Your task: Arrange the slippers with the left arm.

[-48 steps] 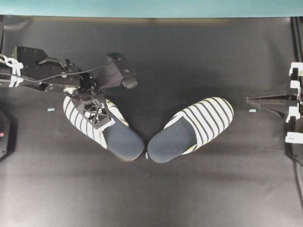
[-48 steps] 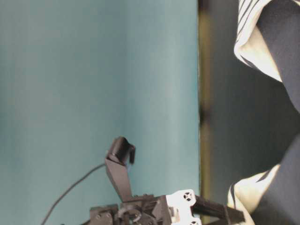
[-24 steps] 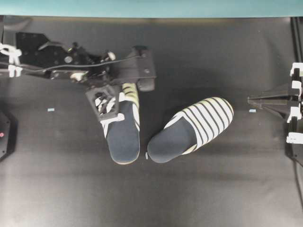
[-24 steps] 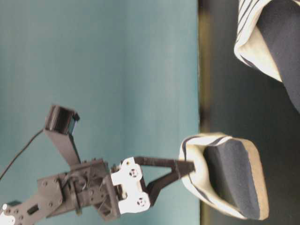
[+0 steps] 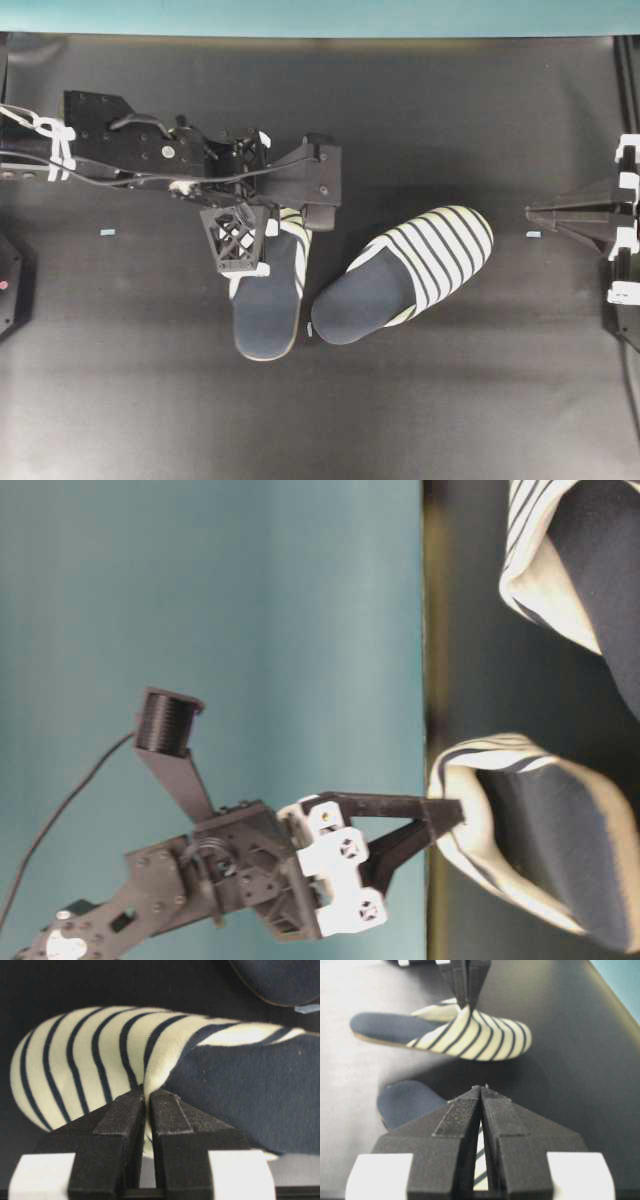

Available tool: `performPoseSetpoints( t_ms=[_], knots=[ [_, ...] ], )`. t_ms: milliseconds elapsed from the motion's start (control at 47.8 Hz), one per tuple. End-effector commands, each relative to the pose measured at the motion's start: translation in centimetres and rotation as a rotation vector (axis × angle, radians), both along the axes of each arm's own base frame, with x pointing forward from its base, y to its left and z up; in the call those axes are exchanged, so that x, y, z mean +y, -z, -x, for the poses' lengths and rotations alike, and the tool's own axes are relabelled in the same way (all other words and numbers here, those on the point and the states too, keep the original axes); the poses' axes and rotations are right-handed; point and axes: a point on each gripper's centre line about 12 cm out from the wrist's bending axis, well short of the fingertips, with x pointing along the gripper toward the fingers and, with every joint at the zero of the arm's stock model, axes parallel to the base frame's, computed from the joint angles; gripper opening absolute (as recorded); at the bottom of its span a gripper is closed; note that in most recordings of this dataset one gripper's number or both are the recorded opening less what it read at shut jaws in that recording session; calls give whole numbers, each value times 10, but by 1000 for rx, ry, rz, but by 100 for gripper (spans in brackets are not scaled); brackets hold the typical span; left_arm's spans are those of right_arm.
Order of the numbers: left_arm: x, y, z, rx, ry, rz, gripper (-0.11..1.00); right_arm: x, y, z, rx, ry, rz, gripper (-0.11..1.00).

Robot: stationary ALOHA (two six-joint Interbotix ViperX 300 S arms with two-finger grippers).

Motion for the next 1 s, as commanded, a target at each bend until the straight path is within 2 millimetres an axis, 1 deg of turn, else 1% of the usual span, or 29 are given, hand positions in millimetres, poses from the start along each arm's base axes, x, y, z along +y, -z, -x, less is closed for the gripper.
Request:
performPoseSetpoints(
  t_ms=[0,125,251,502,585,627,669,711,794,920,982],
  knots=[
    [-1,2,-2,-3,1,-1,1,-1,-3,-1,-13,9,-6,-1],
    [-1,9,-5,-3,2,0,1,-1,-3,-1,-13,9,-8,-1],
    [-5,10,-8,-13,20,-4,1,-1,-3,-1,-14,10,-12,-1],
    [-10,19,-5,11,31,-1,2,-1,-3,-1,-15,11,-15,-1],
    [-12,21,-5,9,33,0,2,-1,-3,-1,-15,11,-15,-1],
    [-13,20,-6,3,35,0,5,-1,-3,-1,-16,11,-17,-1],
    [-14,20,-7,-2,37,0,9,-1,-3,-1,-16,11,-17,-1],
    [-14,20,-7,-3,37,0,16,-1,-3,-1,-16,11,-18,-1],
    [-14,21,-5,1,53,-6,36,-1,-3,-1,-16,11,-18,-1],
    [-18,24,-3,10,90,-16,73,-1,-3,-1,-16,11,-18,-1],
    [-20,23,-3,9,121,-27,86,-1,-3,-1,-16,11,-18,-1]
  ],
)
